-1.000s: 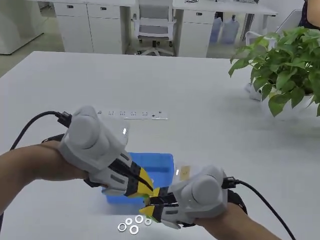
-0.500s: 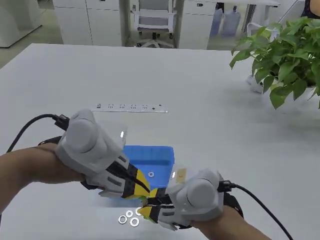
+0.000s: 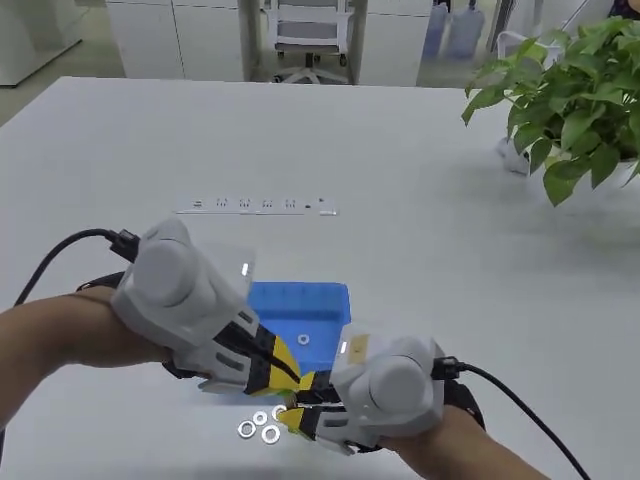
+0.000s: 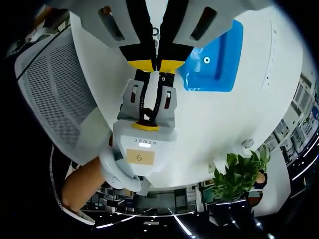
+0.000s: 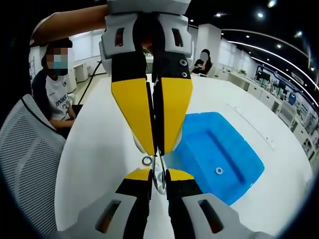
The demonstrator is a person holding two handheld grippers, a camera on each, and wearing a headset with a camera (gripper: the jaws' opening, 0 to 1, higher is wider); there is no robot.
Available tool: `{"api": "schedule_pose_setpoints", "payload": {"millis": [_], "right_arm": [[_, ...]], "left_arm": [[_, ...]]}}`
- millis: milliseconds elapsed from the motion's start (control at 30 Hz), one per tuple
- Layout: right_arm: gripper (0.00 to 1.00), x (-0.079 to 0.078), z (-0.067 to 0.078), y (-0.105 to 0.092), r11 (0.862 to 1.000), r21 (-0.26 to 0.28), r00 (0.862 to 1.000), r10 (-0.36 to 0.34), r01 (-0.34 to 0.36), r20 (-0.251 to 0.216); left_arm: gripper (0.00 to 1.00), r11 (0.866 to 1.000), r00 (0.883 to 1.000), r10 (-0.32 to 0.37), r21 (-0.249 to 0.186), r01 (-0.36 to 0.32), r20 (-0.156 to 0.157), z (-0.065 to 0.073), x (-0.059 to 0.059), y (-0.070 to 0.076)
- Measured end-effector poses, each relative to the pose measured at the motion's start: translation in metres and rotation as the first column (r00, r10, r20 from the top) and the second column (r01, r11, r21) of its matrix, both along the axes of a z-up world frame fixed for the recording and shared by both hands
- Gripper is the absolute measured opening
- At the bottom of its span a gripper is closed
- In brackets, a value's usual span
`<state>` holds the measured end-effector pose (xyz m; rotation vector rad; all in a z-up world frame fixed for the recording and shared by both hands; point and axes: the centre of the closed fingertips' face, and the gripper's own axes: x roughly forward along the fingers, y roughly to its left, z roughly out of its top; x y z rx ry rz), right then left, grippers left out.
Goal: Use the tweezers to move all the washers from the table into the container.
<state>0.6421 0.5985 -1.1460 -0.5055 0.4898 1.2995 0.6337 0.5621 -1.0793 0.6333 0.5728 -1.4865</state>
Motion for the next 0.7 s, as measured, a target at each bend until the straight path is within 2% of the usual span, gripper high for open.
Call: {"api": "schedule_pose_setpoints", "payload": {"millis": [167, 700], "right_arm": [[0.12, -0.0005, -0.0026, -0.0002, 1.0, 0.0, 1.0, 0.002, -0.002, -0.005], [0.14, 0.0015, -0.0036, -0.0056, 1.0, 0.0, 1.0, -0.006, 0.006, -0.013]], "left_arm": [[0.05, 1.0, 1.0, -0.001, 0.005, 0.001, -0.004, -0.0027, -0.0006, -0.0005], [0.05, 1.0, 1.0, 0.007, -0.024, -0.007, -0.016, -0.0017, 0.0078, -0.0089]]}}
